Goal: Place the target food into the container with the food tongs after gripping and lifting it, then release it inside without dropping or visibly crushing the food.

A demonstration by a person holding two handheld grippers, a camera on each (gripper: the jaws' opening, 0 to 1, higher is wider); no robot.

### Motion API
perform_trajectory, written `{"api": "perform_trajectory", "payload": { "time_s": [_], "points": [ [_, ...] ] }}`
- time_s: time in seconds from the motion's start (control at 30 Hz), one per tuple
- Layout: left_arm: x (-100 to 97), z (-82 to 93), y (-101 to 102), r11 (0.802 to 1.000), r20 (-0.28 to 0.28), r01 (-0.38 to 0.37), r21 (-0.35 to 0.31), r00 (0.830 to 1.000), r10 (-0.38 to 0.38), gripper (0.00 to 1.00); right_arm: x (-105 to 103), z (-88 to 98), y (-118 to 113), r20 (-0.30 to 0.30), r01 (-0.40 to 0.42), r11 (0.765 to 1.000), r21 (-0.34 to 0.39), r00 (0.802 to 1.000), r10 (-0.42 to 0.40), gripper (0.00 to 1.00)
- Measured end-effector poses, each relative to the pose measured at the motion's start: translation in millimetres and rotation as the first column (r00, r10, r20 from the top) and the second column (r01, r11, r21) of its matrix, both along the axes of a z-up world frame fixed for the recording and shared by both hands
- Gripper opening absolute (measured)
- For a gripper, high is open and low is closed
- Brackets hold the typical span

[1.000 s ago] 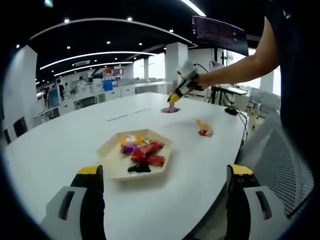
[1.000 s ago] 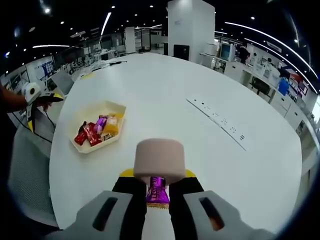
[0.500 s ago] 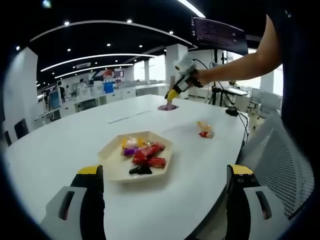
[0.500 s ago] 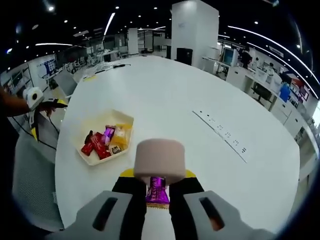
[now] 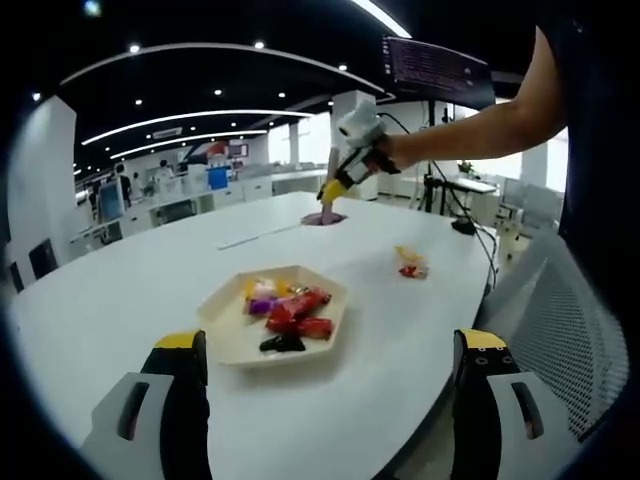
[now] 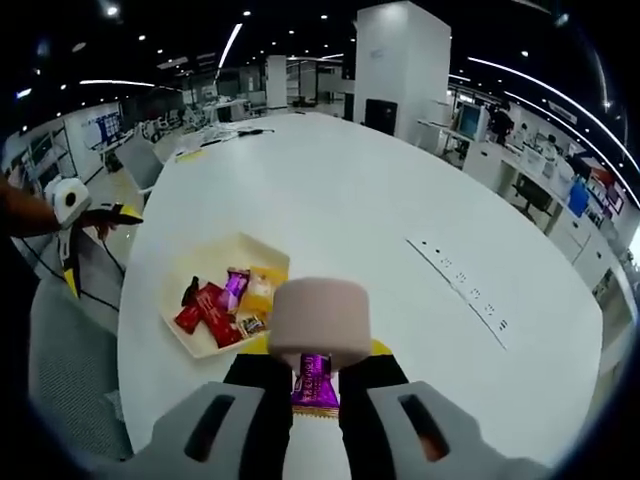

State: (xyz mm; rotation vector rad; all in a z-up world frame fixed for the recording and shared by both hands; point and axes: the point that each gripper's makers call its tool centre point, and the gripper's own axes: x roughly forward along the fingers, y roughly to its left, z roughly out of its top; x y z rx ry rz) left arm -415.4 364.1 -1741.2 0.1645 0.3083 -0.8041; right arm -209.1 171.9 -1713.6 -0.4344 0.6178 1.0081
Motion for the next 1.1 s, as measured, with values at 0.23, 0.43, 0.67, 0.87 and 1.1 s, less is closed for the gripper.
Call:
{"api": "perform_trajectory", "payload": {
  "time_s": [0.23,0.43,0.67,0.87,1.1],
  "points": [
    [-0.1,0.8,0,1.000,0.005,0.001,-0.002,1.000,-0.001,0.99,-2,1.9,23,0.002,-0.025,1.000,0.001,1.000,0.025,0.15],
    [-1.0,1.3,-1,1.000,0.002,0.007,-0.006,1.000,-0.007,0.99,-8,4.3,46,0.006,-0.057,0.998,0.005,0.998,0.057,0.16],
    [-0.8,2.5,-1,1.000,0.005,0.006,-0.012,1.000,-0.006,0.99,-13,4.2,65,0.008,-0.085,0.996,0.001,0.996,0.085,0.16],
    [-0.3,3.5,-1,1.000,0.006,0.001,-0.018,1.000,-0.001,0.99,-17,8.9,85,0.008,-0.097,0.995,0.031,0.995,0.097,0.15],
    [0.2,4.0,0,1.000,0.008,-0.001,-0.021,1.000,0.002,0.99,-30,12.9,123,0.008,-0.142,0.988,0.055,0.990,0.141,0.15]
  ]
}}
